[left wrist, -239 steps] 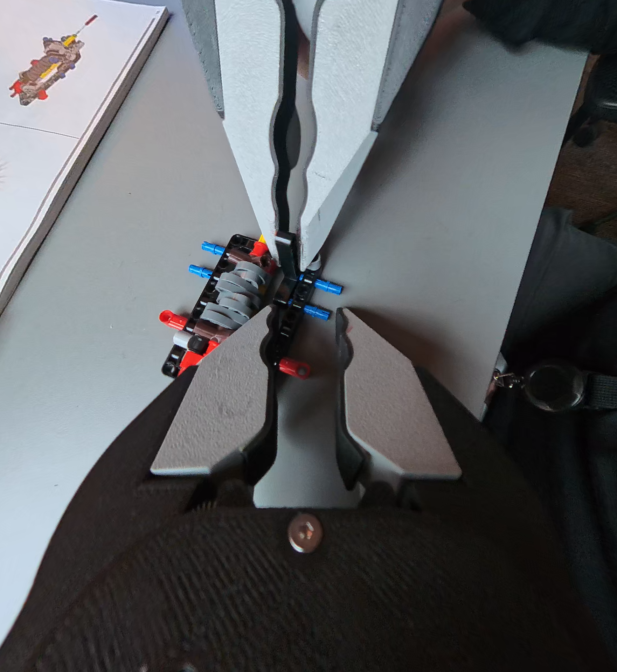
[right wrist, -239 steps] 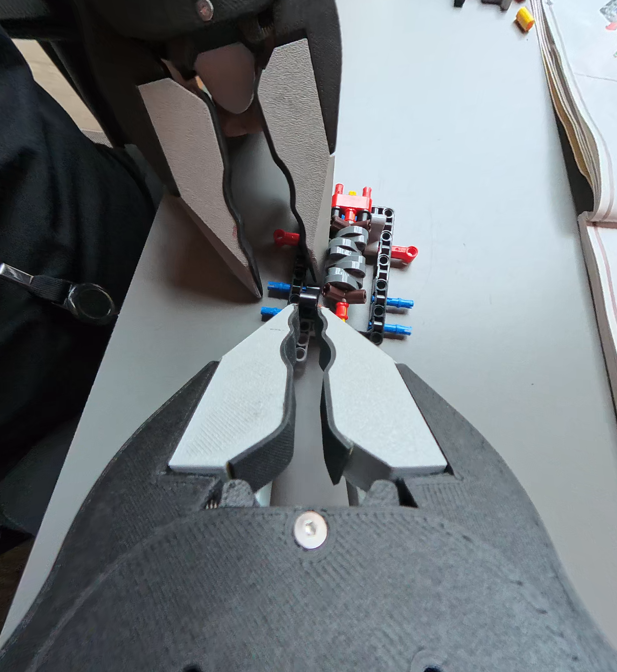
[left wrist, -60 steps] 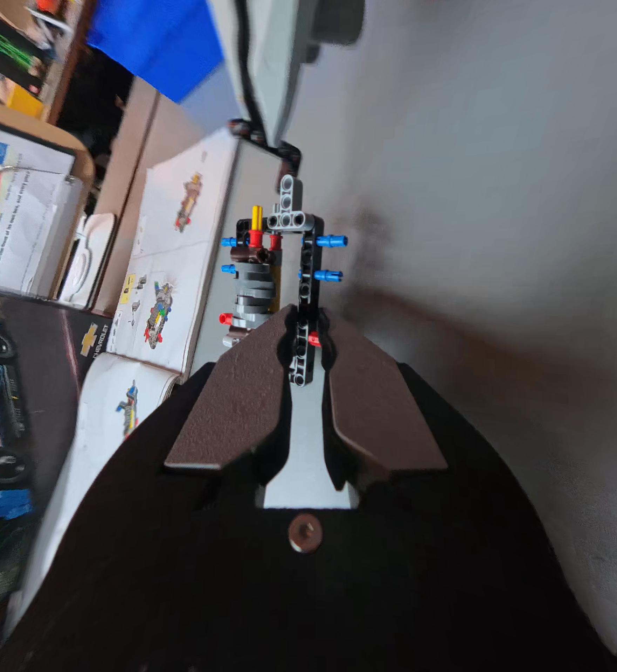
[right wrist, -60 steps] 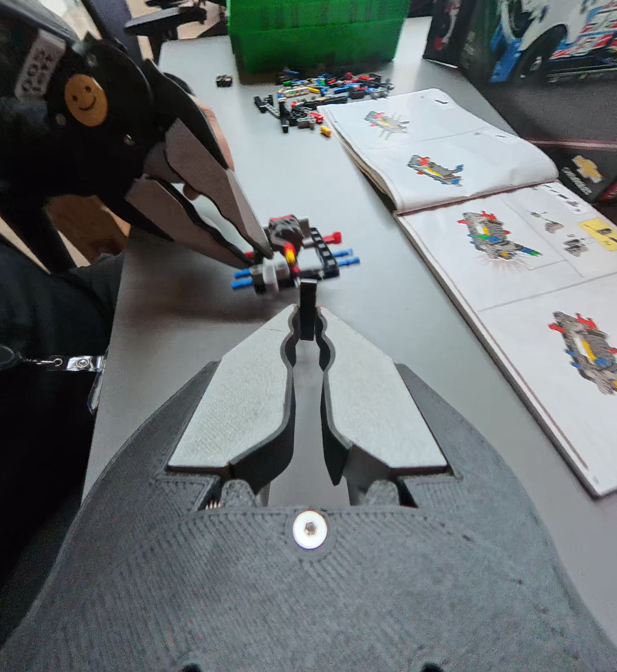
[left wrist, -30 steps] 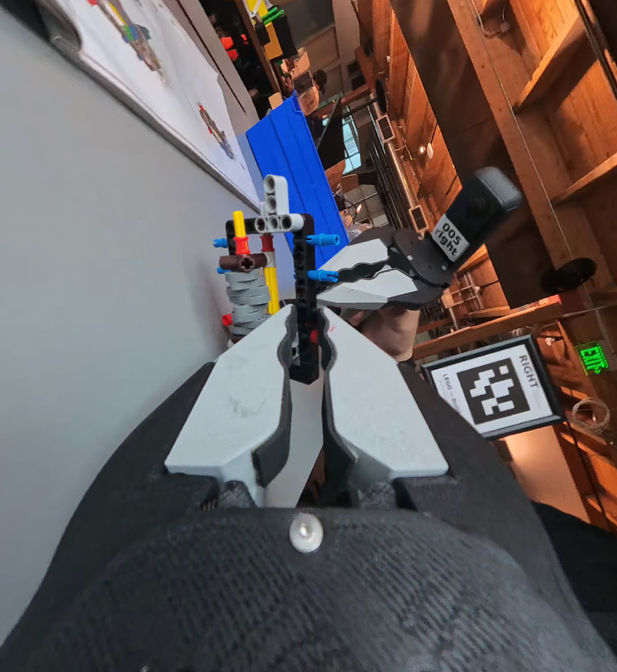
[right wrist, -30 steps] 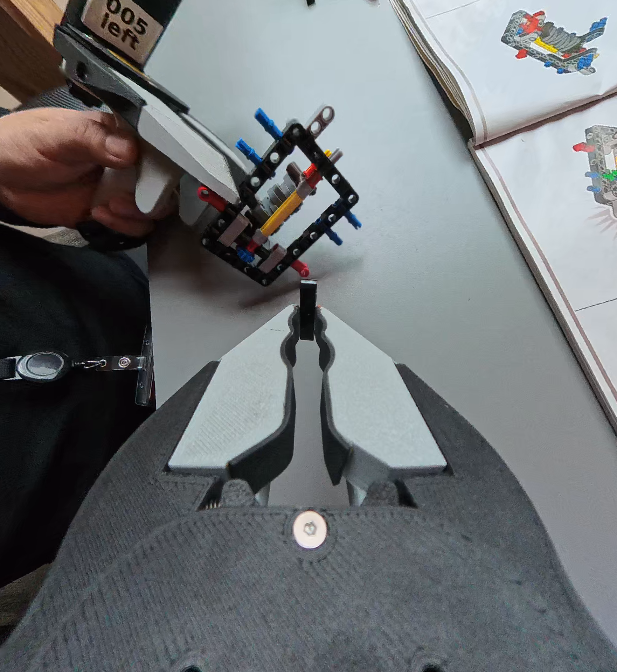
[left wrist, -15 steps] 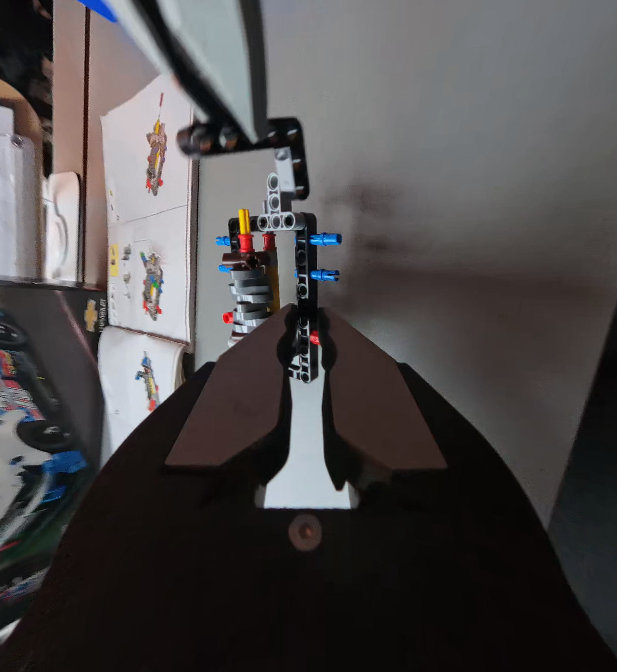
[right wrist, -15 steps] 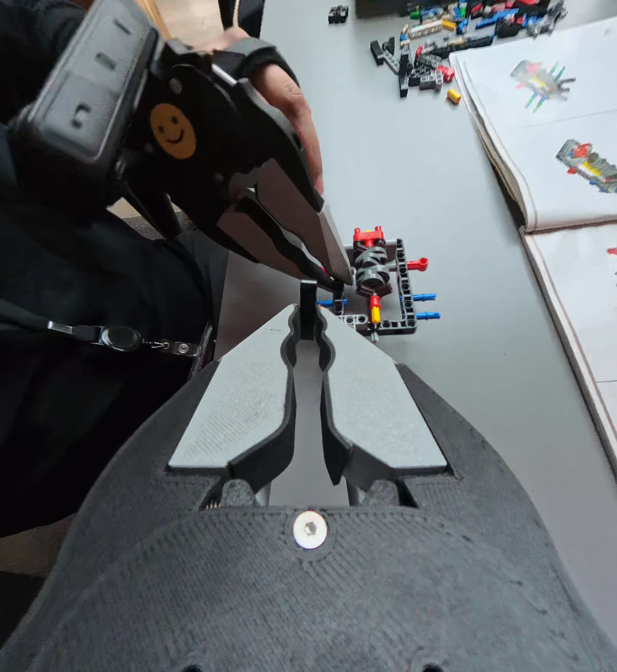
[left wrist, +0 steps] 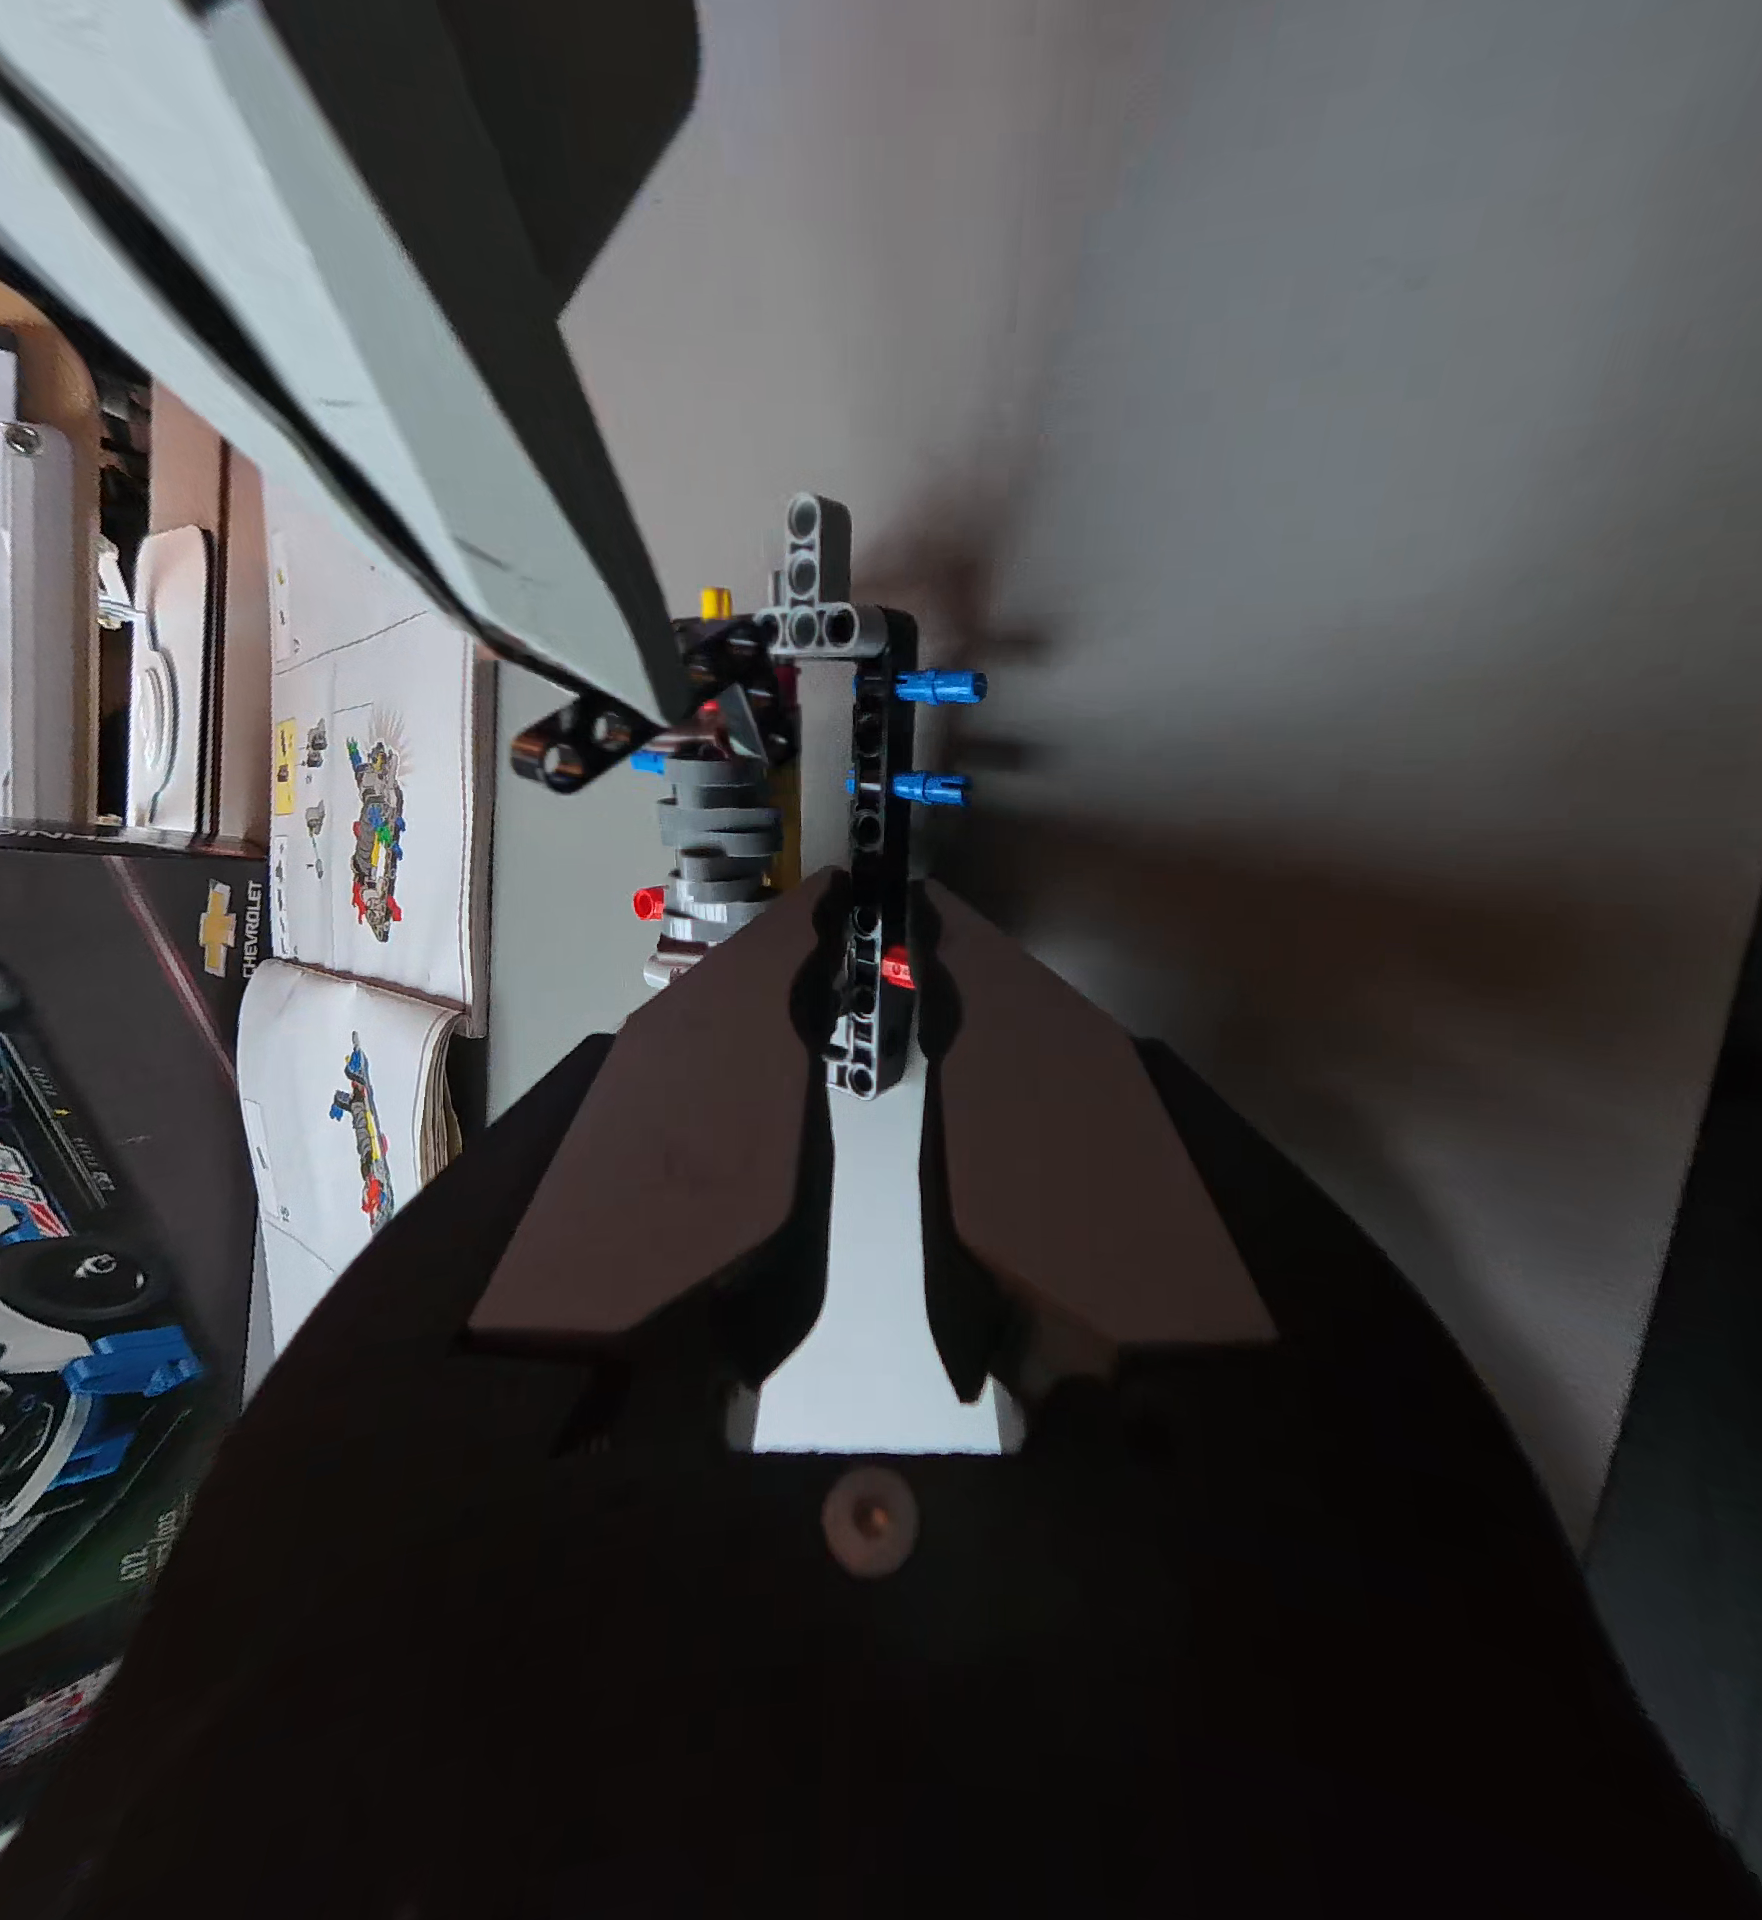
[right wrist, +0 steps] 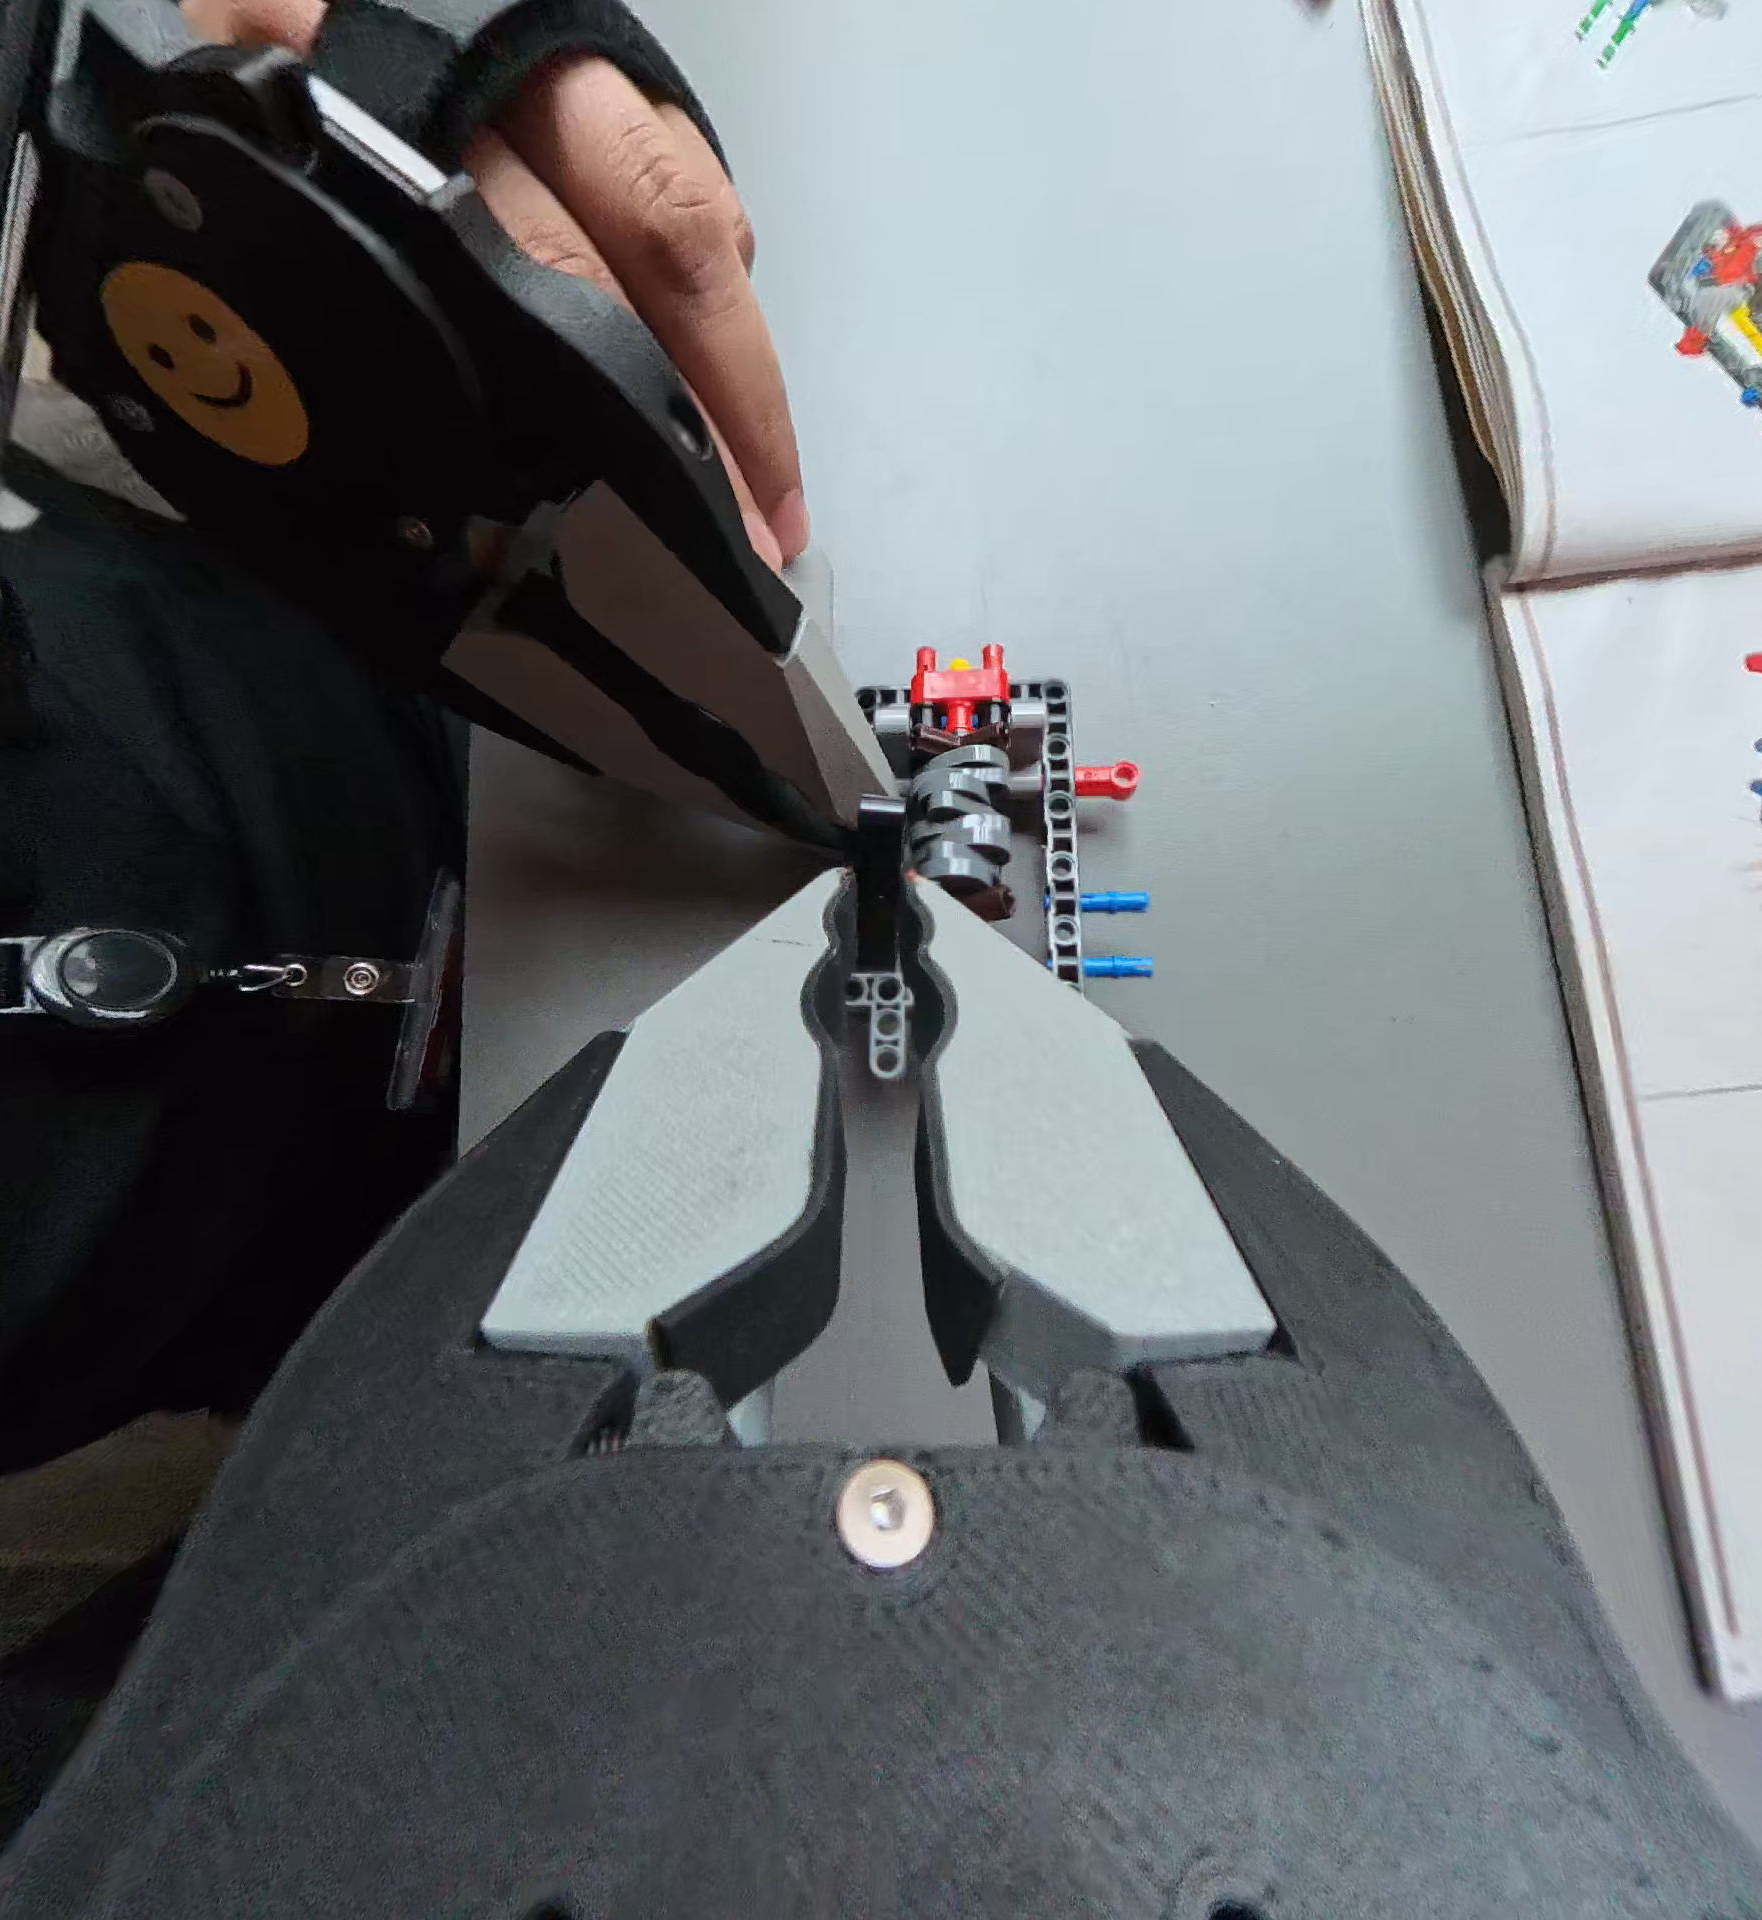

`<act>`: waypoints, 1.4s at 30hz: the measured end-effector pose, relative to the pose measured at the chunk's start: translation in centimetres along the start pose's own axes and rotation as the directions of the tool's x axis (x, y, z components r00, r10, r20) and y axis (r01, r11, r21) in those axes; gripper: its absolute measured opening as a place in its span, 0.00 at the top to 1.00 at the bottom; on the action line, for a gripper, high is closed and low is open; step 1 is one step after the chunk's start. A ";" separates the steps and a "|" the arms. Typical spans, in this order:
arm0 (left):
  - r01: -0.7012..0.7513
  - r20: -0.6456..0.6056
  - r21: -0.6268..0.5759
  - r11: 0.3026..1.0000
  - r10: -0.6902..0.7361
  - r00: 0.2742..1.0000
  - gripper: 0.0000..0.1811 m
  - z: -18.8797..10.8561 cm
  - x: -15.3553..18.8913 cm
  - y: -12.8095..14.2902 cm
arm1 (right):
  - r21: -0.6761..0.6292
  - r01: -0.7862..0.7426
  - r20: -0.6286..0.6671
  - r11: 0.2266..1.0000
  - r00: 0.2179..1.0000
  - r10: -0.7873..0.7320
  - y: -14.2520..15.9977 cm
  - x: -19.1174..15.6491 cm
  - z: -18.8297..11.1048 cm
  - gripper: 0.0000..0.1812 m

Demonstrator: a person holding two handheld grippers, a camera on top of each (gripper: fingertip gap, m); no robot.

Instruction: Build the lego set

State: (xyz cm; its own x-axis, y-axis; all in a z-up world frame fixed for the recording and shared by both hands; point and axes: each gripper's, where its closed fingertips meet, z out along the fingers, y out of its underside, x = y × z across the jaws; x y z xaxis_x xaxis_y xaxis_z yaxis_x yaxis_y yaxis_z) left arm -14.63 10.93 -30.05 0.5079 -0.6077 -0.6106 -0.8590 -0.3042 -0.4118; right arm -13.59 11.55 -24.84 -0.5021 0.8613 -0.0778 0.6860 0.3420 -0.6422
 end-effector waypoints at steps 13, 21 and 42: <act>0.541 -0.058 0.334 0.772 -0.556 0.829 0.96 -0.9 -3.3 -5.0 | -0.639 -0.039 0.044 0.768 0.995 0.087 -3.7 0.6 -2.1 0.98; 0.700 -0.206 0.451 0.554 -0.699 0.685 0.96 -2.4 -4.4 -6.4 | -0.664 -0.024 -0.001 0.747 0.999 0.032 -6.1 0.5 -2.2 0.97; 0.924 -0.693 -0.142 -0.355 -0.631 -0.349 0.67 -3.1 -1.2 -4.6 | -0.252 -0.296 -0.025 0.921 0.954 0.299 0.3 3.1 -4.2 0.98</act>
State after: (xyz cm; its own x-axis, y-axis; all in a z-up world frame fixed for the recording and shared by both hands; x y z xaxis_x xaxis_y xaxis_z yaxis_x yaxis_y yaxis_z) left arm -11.52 10.77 -25.33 0.3200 -0.1044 0.9416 0.7654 -0.5572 -0.3219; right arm -12.77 15.88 -22.10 -0.2604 0.9334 -0.2468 0.9133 0.1553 -0.3764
